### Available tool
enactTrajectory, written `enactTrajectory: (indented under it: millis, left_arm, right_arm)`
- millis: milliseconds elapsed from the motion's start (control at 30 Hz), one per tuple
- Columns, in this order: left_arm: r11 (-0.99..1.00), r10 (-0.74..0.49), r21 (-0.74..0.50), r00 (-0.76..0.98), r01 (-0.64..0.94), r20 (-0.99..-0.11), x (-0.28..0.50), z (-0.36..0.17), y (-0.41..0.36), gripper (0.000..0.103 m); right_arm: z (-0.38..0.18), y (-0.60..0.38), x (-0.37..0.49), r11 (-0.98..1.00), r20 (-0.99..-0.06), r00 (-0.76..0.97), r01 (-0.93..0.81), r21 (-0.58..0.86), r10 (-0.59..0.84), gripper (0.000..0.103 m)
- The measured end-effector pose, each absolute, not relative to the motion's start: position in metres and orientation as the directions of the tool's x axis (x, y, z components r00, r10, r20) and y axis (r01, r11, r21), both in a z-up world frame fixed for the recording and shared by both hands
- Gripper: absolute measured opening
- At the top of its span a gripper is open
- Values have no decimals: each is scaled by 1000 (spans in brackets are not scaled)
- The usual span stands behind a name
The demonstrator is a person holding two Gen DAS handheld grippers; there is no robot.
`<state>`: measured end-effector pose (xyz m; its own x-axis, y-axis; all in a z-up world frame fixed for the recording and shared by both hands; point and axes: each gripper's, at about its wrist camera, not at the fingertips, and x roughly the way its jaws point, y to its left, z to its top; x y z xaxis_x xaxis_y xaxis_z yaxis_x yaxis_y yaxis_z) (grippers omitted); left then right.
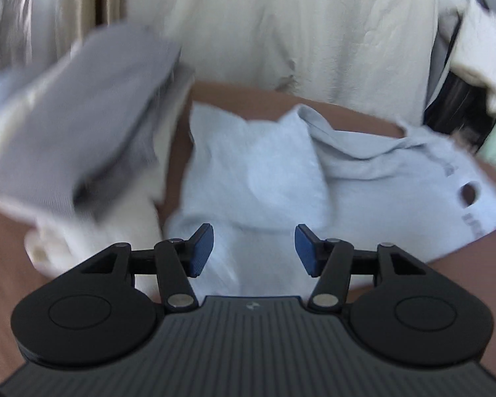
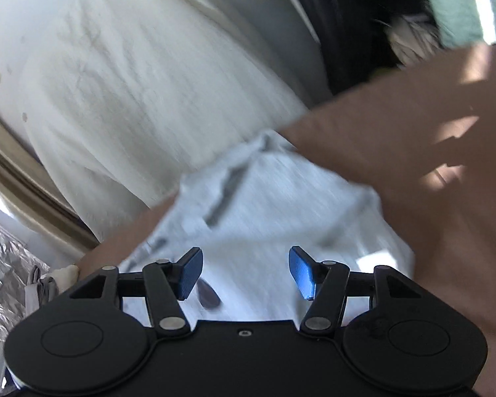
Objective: Fold clothes
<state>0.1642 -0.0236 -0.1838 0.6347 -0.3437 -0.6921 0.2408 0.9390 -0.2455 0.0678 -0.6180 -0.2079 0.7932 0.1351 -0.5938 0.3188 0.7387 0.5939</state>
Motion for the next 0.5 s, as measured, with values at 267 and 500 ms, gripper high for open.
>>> enactTrajectory:
  millis: [267,500]
  left_arm:
    - [853,-489,-520,408,40,-771,143,-233,-33,54]
    - [892,-338,-452,635,-19,-694,147,-240,-23,54]
  right_arm:
    - [-243,-611,21,542,-537,807,345,767,246,64]
    - [-285,-575,50,424,-556,752,401,812,354,64]
